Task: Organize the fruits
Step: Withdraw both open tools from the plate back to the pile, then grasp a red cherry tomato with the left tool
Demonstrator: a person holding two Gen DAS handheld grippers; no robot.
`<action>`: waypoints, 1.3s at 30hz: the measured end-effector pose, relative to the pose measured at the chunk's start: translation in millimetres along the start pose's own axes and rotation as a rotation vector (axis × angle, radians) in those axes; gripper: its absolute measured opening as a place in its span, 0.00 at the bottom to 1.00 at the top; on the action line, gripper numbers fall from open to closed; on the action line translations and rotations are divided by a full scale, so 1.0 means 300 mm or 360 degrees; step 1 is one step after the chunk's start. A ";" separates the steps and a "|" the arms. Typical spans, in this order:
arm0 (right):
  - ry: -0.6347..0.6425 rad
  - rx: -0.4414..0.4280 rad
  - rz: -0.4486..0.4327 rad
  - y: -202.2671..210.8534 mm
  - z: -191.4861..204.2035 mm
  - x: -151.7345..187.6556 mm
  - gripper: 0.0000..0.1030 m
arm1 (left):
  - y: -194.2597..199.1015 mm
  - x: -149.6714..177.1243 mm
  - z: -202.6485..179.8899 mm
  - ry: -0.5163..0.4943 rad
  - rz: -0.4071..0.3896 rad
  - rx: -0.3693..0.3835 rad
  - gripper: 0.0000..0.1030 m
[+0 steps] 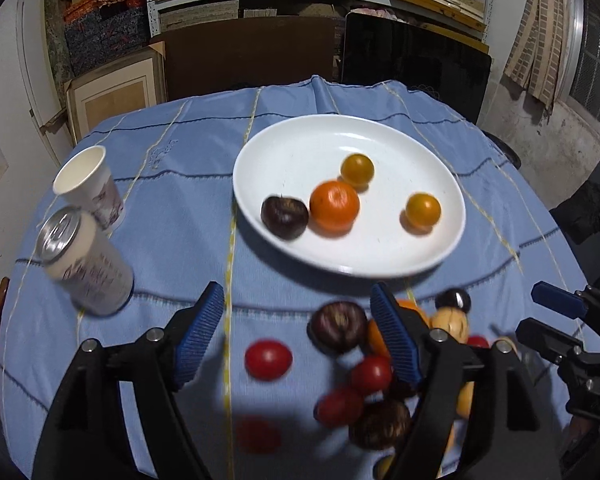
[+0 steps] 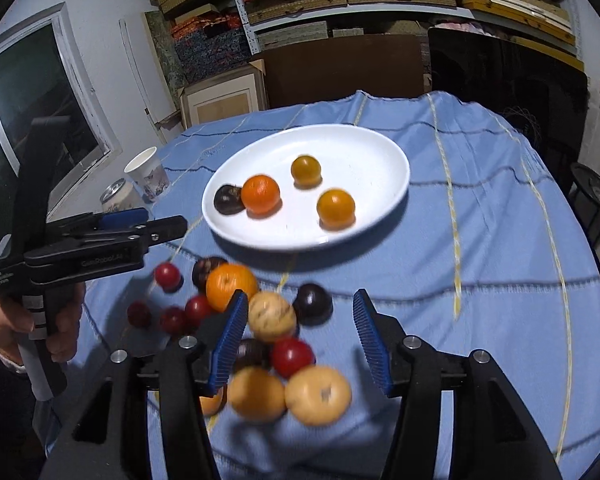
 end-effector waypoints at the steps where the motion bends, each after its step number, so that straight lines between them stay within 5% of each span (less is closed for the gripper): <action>1: -0.0009 0.0006 0.0006 0.015 0.001 0.024 0.54 | 0.022 0.019 -0.005 -0.0009 -0.0009 -0.0012 0.78; 12: -0.0054 -0.0024 0.0037 0.126 0.055 0.201 0.58 | 0.219 0.230 0.038 -0.0028 -0.0022 -0.0035 0.81; 23: -0.0004 -0.0069 0.0044 0.170 0.120 0.251 0.62 | 0.196 0.327 0.083 -0.0021 0.0078 -0.0057 0.80; 30: 0.0005 -0.0064 0.0058 0.174 0.121 0.257 0.63 | 0.110 0.317 0.087 -0.0003 0.0140 -0.0025 0.60; 35: 0.0006 -0.0027 0.0057 0.169 0.097 0.245 0.63 | 0.059 0.313 0.085 0.0017 0.0181 0.0013 0.29; 39: 0.0024 0.0068 0.0064 0.150 0.058 0.234 0.63 | 0.049 0.312 0.101 0.0048 0.0181 0.0026 0.27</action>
Point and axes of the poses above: each gripper's, at about its wrist camera, not at the fingertips, and y roughly against the way its jaws point, z to its left, x to its underside, the point moved 3 cm from there along -y, roughly the way its jaws point, and after that the axes turned 10 degrees about -z, right-handed, at the moved point
